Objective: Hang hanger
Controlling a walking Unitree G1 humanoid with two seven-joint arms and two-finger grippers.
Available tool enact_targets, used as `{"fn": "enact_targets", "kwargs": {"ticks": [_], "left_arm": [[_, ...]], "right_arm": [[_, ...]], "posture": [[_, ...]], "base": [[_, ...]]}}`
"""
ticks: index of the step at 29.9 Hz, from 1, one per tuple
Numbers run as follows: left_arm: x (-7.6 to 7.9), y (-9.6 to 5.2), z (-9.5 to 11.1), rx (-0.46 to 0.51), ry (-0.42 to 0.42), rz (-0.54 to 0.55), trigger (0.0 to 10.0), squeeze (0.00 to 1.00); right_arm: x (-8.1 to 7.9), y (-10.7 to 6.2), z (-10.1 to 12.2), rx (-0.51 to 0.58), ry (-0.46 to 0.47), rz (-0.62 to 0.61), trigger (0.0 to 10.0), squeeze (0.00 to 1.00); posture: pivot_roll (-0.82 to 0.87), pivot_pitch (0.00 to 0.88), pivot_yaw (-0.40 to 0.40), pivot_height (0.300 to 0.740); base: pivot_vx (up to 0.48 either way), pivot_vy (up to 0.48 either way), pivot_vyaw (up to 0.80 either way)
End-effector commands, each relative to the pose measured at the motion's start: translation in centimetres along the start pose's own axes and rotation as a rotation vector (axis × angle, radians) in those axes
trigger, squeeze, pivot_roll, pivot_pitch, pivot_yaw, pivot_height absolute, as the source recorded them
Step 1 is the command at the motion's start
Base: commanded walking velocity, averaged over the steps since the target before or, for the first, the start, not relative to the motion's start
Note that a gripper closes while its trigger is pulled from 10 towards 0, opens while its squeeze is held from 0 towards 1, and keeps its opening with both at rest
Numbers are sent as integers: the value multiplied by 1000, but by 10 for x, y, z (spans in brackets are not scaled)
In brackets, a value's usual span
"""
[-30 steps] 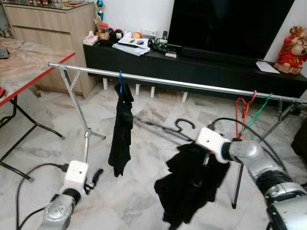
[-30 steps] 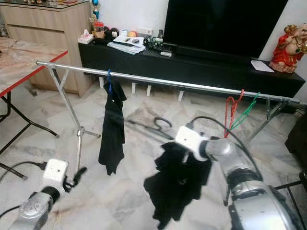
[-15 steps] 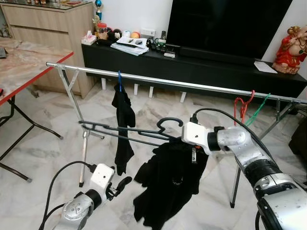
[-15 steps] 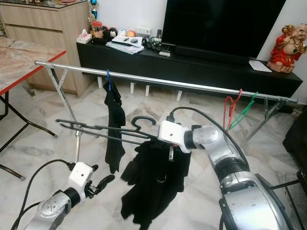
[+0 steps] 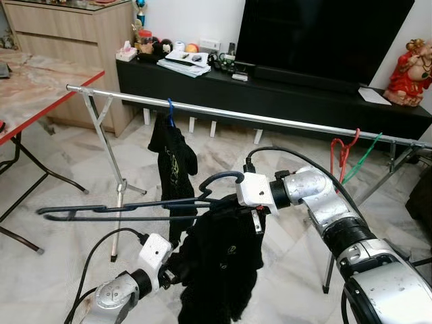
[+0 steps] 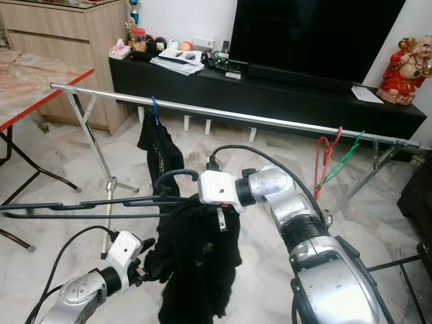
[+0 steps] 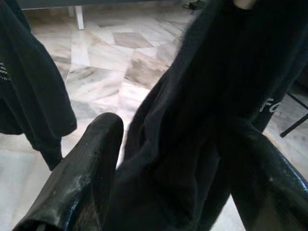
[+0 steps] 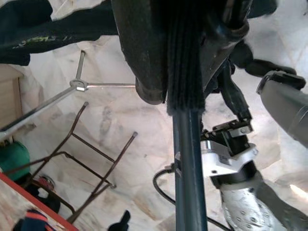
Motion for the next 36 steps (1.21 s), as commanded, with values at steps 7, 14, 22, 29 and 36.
{"fn": "enact_targets", "kwargs": {"ticks": [7,14,22,29,36], "left_arm": [[-9,-4,-7,-22,-16,34,10000,0],[-14,-10,-20,-71,0,67,6627,0],[-6,-3,-25,-77,-45,54,471,0],[-12,-1,-21,-46,-79,88,7922,0],[-13,-3,-27,-56,-106,101,4353,0]], "right_arm": [[1,-12,11,1,-80,28,0,0],[1,-11,13,-3,-100,32,0,0],[2,-8,22,24,-127,39,0,0],[1,-8,35,52,-172,61,0,0],[3,-11,40,51,-195,52,0,0]], "posture": [[131,0,-155,740],[133,0,-152,740],[139,0,-157,740],[142,0,-168,740],[137,0,-172,740]], "base": [[0,0,0],[0,0,0],[0,0,0],[0,0,0],[0,0,0]]}}
Point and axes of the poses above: a point about 5 cm out from each wrist's last joint towards the gripper, its own y axis pointing out of the wrist towards the gripper, its own z axis along the axis of the wrist's last joint, x = y × z, the point moved 4 cm from there along y, pointing out of the wrist towards the gripper, and after that the axes turned 6 degrees about y, right-handed, at the moved point
